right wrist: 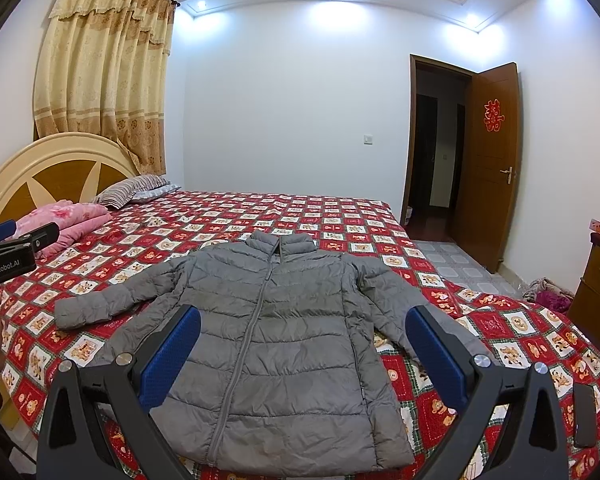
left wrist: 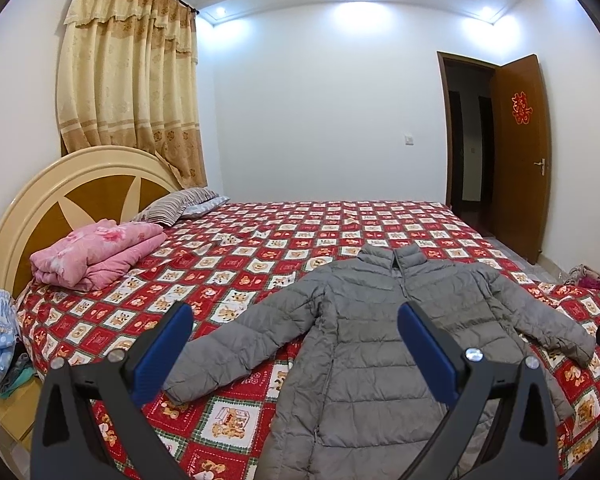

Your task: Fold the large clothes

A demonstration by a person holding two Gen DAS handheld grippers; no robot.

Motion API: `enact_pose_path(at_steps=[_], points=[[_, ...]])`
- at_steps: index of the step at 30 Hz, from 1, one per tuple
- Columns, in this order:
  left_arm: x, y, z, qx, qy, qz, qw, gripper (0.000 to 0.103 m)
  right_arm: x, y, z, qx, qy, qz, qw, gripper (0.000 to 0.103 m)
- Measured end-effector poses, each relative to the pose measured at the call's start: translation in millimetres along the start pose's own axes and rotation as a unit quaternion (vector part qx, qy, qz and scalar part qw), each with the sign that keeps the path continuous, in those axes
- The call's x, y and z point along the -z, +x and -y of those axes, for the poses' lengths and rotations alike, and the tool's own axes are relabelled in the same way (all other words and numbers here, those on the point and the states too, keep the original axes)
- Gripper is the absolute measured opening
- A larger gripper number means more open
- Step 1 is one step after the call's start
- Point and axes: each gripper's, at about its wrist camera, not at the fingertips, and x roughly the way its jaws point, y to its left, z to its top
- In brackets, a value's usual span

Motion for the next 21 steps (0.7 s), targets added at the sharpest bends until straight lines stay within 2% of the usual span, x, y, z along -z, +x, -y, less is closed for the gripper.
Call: enact_pose_path(at_steps=[21], points=[[0.7, -0.9, -2.9, -0.007, -0.002, 0.004, 1.0, 0.103, 0.2, 0.1, -0.6, -0.001, 0.0, -0.001, 1.0, 0.102]])
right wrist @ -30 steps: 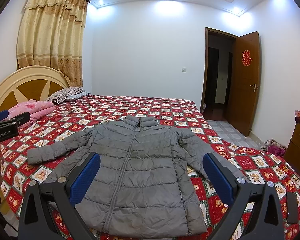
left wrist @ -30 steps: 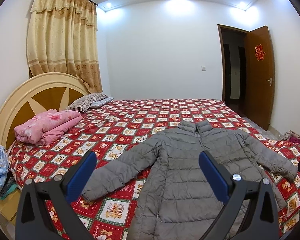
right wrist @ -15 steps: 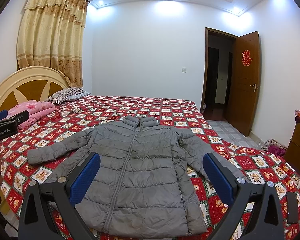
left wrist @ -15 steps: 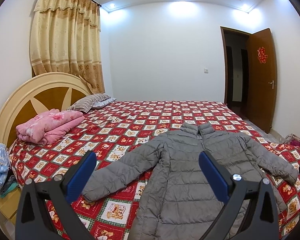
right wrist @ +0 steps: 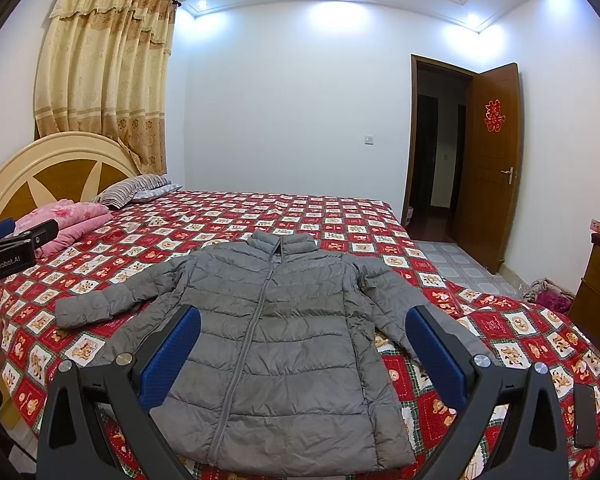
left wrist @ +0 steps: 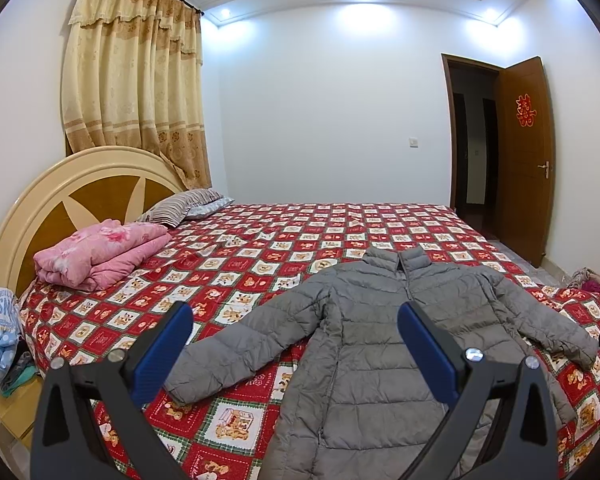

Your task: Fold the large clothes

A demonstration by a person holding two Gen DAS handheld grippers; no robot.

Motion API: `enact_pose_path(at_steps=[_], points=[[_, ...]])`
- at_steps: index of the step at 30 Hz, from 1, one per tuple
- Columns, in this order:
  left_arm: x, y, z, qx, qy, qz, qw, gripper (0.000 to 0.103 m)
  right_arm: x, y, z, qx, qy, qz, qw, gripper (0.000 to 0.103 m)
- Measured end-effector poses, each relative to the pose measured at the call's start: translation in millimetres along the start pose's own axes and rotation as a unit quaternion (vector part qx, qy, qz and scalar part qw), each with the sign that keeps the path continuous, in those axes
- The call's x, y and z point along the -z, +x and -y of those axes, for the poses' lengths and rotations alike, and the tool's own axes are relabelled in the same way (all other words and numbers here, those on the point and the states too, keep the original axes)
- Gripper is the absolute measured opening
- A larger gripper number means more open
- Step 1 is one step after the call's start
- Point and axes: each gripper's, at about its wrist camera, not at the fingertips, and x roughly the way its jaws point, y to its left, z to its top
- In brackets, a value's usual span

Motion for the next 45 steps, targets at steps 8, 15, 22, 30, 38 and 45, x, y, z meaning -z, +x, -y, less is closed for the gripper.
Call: enact_pose_path(at_steps=[8, 15, 22, 30, 38, 45], points=[[0, 0, 0, -0.001, -0.001, 0.001, 1.0, 0.103, 0, -2, -1, -0.001, 0.0, 0.001, 1.0, 0.102], [0, 0, 0, -0.002, 0.0, 0.001, 1.0, 0.103, 0, -2, -1, -0.002, -0.001, 0.0, 1.0, 0.102], [0, 1, -2, -0.002, -0.001, -0.002, 1.0, 0.103, 2, 2, 1, -0.002, 0.004, -0.005, 1.0, 0.102], [4, 11, -2, -0.002, -0.001, -0.011, 0.9999, 0.103, 6, 8, 5, -0.001, 0.008, -0.012, 1.0, 0.102], [22, 44, -3, 0.002, 0.0, -0.039, 0.9992, 0.103, 22, 39, 23, 0.01, 0.026, -0.04, 0.999, 0.102], [41, 101, 8, -0.002, 0.028, -0.075, 0.9968, 0.103, 53, 90, 99, 0.063, 0.11, -0.103, 0.987, 0.102]])
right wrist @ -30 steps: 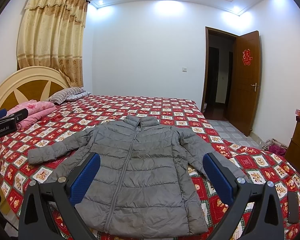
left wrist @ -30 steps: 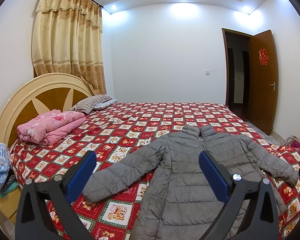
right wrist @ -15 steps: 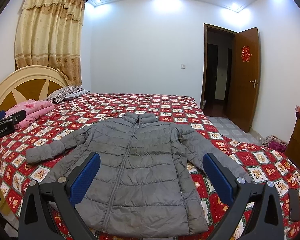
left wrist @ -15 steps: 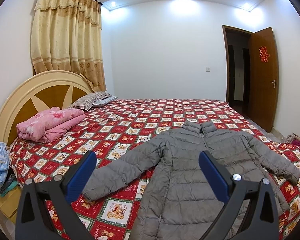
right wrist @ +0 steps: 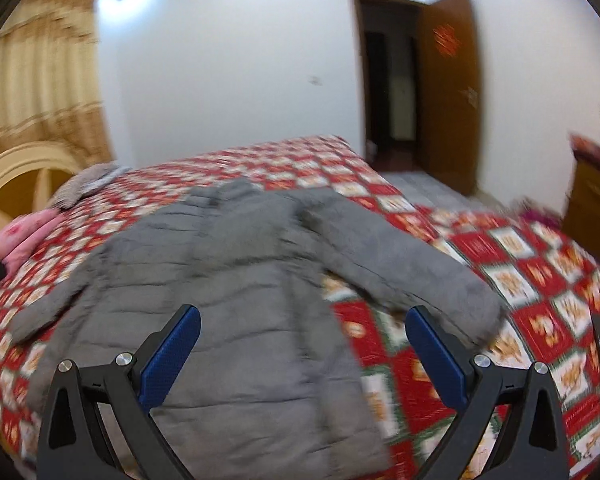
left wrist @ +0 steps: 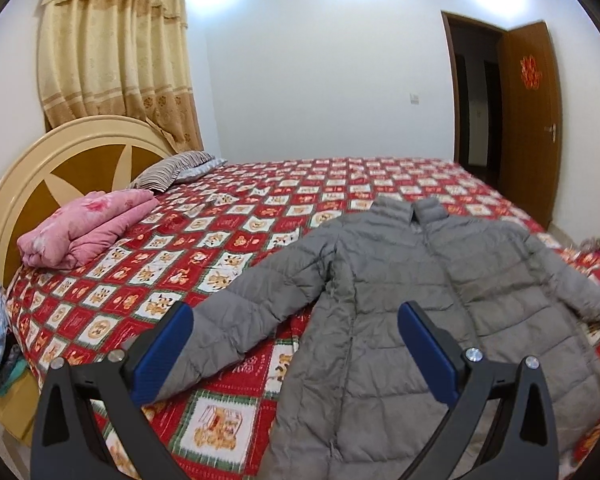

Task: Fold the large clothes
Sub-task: 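Grasp the jacket sleeve nearest the right tool and fold it across the body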

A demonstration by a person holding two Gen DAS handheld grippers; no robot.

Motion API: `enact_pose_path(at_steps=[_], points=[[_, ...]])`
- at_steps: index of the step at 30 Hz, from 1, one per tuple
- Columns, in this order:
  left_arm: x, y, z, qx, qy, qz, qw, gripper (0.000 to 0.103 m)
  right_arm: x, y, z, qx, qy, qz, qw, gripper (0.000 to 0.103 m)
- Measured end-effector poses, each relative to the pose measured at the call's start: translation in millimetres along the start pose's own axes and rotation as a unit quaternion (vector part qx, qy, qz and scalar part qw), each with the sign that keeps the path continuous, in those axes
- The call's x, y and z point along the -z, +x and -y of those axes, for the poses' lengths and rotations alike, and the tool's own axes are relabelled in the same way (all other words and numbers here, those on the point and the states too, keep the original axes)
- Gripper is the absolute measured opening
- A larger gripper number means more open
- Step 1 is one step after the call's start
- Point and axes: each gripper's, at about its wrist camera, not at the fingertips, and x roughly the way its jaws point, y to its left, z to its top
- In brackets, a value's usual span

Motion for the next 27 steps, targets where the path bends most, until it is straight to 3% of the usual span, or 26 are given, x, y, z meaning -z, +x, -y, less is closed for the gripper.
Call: enact_pose_path(at_steps=[6, 10, 14, 16, 18, 22, 24, 27], points=[[-2, 55, 16, -0.018, 0.028, -0.02, 0.9993, 0.103, -6, 47, 82, 0.079, 0.076, -0.033, 0.993, 0.102], [0, 89, 23, -0.031, 0.039, -0.046, 0.9977, 0.103, -4, 77, 144, 0.125, 0.149, -0.071, 0.978, 0.101], [3, 111, 28, -0.038, 0.039, -0.065, 0.9964, 0.103, -1, 99, 164, 0.13, 0.174, -0.1, 0.971, 0.097], [5, 121, 30, -0.04, 0.041, -0.074, 0.9956, 0.103, 1, 107, 165, 0.124, 0.174, -0.114, 0.97, 0.083], [6, 127, 31, -0.041, 0.044, -0.081, 0.9949, 0.103, 4, 117, 165, 0.12, 0.169, -0.128, 0.97, 0.077], [7, 138, 26, -0.041, 0.04, -0.096, 0.9938, 0.103, 6, 121, 165, 0.117, 0.157, -0.126, 0.973, 0.04], [6, 139, 21, -0.045, 0.041, -0.097, 0.9934, 0.103, 3, 120, 167, 0.109, 0.157, -0.123, 0.974, 0.026], [1, 143, 14, -0.052, 0.042, -0.095, 0.9932, 0.103, -10, 117, 170, 0.115, 0.144, -0.114, 0.976, 0.016]])
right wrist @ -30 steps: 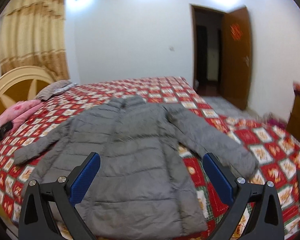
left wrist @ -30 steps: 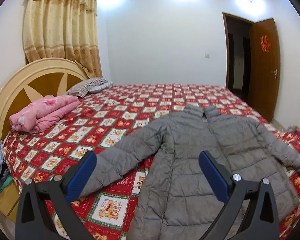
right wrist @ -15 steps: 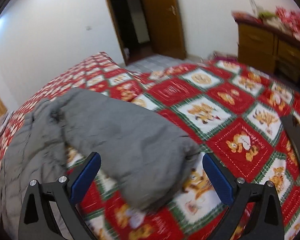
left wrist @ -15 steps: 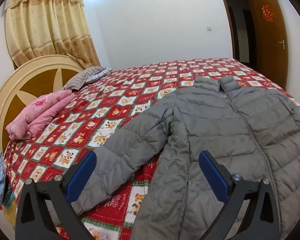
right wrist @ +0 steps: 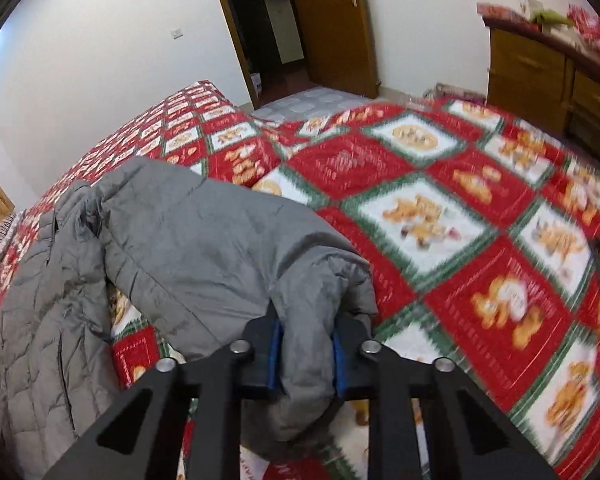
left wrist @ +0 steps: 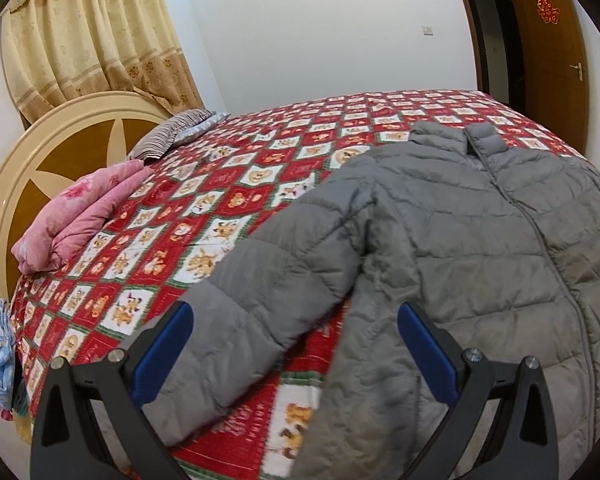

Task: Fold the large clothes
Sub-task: 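Grasp the jacket sleeve nearest the right tool and fold it across the body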

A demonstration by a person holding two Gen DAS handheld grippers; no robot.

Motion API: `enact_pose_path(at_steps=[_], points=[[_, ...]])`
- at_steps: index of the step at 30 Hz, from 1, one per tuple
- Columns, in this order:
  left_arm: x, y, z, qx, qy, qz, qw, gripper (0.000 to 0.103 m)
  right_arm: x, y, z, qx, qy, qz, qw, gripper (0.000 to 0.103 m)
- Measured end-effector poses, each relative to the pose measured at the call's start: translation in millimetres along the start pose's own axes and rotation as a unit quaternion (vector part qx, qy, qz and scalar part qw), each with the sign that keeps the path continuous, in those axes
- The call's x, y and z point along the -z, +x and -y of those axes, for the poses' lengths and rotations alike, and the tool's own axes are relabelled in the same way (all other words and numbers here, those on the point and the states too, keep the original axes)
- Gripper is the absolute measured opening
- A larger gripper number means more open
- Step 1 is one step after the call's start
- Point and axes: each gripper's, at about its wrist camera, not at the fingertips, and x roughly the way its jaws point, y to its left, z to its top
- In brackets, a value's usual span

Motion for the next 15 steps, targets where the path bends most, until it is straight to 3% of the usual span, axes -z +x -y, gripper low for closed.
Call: enact_pose_path(at_steps=[6, 15], points=[[-10, 3, -23, -0.012, -0.01, 0.004, 0.9999, 0.103, -38, -29, -36, 0.012, -0.067, 0.058, 0.996, 0.013], [-20, 26, -57, -0.049, -0.028, -0.001, 0.9984, 0.103, -67, -61, -141, -0.036, -0.166, 0.111, 0.979, 0.01]])
